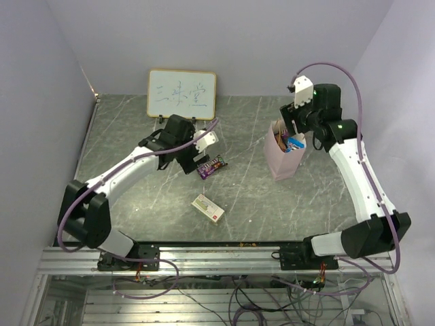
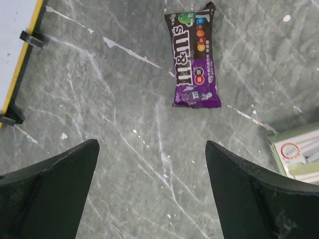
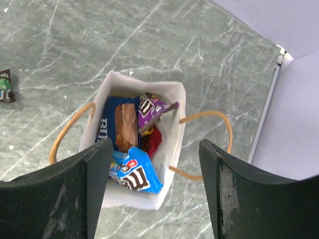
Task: Place the snacks into the paper bag
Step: Place the snack in the paper bag, then pick up the snack from the center of the board, then place the snack in the paper bag.
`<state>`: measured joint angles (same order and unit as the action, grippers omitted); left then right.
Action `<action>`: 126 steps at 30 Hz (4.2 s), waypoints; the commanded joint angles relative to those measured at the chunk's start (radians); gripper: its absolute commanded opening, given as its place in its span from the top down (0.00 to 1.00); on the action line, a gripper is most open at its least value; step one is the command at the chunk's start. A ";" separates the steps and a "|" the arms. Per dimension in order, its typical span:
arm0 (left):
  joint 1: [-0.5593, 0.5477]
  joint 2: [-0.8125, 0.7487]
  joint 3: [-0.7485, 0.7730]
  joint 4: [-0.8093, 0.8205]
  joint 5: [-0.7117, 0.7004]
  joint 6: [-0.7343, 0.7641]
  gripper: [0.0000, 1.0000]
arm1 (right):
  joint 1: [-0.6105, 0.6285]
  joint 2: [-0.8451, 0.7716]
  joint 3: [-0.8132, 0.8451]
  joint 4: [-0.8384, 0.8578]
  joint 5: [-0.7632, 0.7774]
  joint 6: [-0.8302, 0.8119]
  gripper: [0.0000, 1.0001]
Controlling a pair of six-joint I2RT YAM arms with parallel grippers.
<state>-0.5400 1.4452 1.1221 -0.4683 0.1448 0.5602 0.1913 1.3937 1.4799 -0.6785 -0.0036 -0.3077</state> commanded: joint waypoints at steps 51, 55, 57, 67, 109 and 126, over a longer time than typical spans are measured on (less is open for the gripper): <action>-0.119 0.506 0.146 0.058 0.001 -0.215 0.26 | -0.044 -0.294 -0.278 0.033 -0.225 0.028 0.27; -0.119 0.482 0.135 0.065 -0.012 -0.189 0.40 | -0.044 -0.289 -0.269 0.028 -0.233 0.025 0.27; -0.119 0.465 0.134 0.063 -0.011 -0.169 0.47 | -0.044 -0.279 -0.258 0.023 -0.250 0.017 0.27; -0.119 0.256 0.091 0.065 0.068 -0.076 0.59 | -0.043 -0.208 -0.134 -0.071 -0.520 -0.076 0.27; -0.133 -0.176 0.103 -0.014 0.211 -0.040 0.63 | 0.254 0.203 -0.084 0.587 -1.081 0.457 0.32; -0.137 -0.200 0.080 -0.005 0.215 -0.064 0.50 | 0.248 0.177 -0.082 0.546 -1.060 0.417 0.97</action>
<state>-0.6704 1.2816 1.2209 -0.5049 0.3271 0.5167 0.4400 1.6020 1.3773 -0.1154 -1.0737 0.1509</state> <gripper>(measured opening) 0.458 0.099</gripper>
